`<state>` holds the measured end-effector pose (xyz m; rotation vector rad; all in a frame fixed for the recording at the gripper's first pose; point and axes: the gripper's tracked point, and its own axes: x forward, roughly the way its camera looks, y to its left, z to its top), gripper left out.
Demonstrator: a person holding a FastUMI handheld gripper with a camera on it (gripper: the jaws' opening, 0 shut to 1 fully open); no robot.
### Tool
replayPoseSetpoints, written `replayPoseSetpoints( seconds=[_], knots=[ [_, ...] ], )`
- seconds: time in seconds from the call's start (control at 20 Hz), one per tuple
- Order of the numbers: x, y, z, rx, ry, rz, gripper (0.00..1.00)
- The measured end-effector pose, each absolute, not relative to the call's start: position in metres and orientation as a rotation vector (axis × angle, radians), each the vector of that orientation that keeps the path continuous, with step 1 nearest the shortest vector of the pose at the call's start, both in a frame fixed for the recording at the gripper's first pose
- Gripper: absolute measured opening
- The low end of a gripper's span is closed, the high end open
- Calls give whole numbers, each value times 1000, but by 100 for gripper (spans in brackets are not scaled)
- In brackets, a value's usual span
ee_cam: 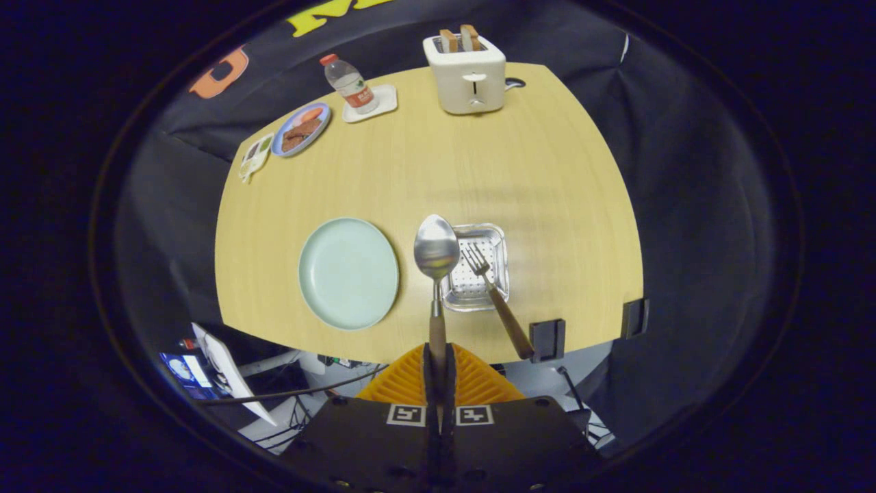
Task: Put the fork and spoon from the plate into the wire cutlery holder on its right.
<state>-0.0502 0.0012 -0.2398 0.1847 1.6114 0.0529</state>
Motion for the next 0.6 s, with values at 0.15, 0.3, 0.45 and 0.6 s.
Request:
replayPoseSetpoints(
  seconds=[0.15, 0.3, 0.45, 0.6],
  knots=[
    [-56, -11, -247, 238, 1676, 25, 1],
    [-56, -16, -253, 258, 1719, 17, 2],
    [-52, -11, -258, 308, 1758, 12, 1],
    [-51, -10, -262, 343, 1778, -9, 3]
  ],
)
